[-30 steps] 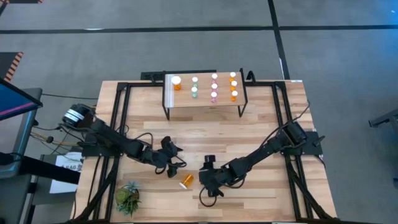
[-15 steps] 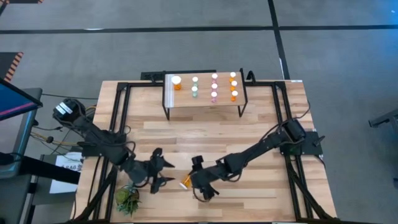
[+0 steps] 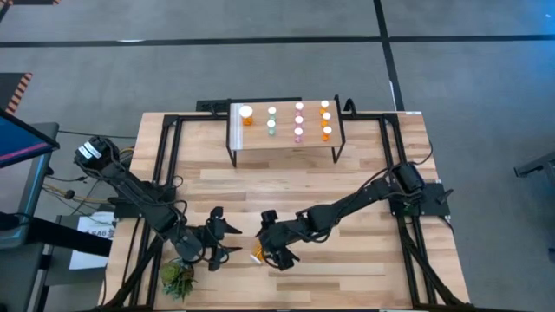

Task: Pick and place medicine bottles onto shelf by color
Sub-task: Put the large orange pill bottle on the shelf aligned with the other large orange pill bottle

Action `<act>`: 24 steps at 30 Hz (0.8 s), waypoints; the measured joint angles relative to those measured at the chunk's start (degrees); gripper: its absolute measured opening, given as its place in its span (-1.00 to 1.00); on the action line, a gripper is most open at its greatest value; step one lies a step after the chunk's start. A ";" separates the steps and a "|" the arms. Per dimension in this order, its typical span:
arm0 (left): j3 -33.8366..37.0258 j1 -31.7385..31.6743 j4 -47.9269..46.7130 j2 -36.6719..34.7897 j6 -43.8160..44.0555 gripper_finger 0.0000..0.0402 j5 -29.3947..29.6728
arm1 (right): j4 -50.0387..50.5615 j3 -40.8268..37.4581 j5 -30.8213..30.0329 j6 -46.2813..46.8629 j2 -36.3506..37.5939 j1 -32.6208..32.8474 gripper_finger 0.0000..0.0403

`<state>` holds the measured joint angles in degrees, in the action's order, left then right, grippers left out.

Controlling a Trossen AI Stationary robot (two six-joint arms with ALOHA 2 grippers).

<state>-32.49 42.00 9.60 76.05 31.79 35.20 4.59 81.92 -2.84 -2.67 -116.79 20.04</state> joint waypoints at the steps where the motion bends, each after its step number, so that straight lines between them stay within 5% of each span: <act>1: 0.00 0.00 -0.03 0.00 0.00 0.09 0.00 | 0.60 0.28 -0.03 -0.42 0.00 -0.01 0.76; 6: 0.00 0.02 0.03 0.00 -0.02 0.09 -0.02 | 1.74 1.59 0.07 -3.20 -1.41 0.64 0.97; 24: 0.00 0.02 -1.46 0.00 0.03 0.09 -0.37 | 18.05 13.76 1.14 -6.82 -13.40 -0.87 0.88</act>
<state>-32.49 42.02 8.14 76.05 31.82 34.83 22.64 95.68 -1.70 -9.50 -130.19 19.17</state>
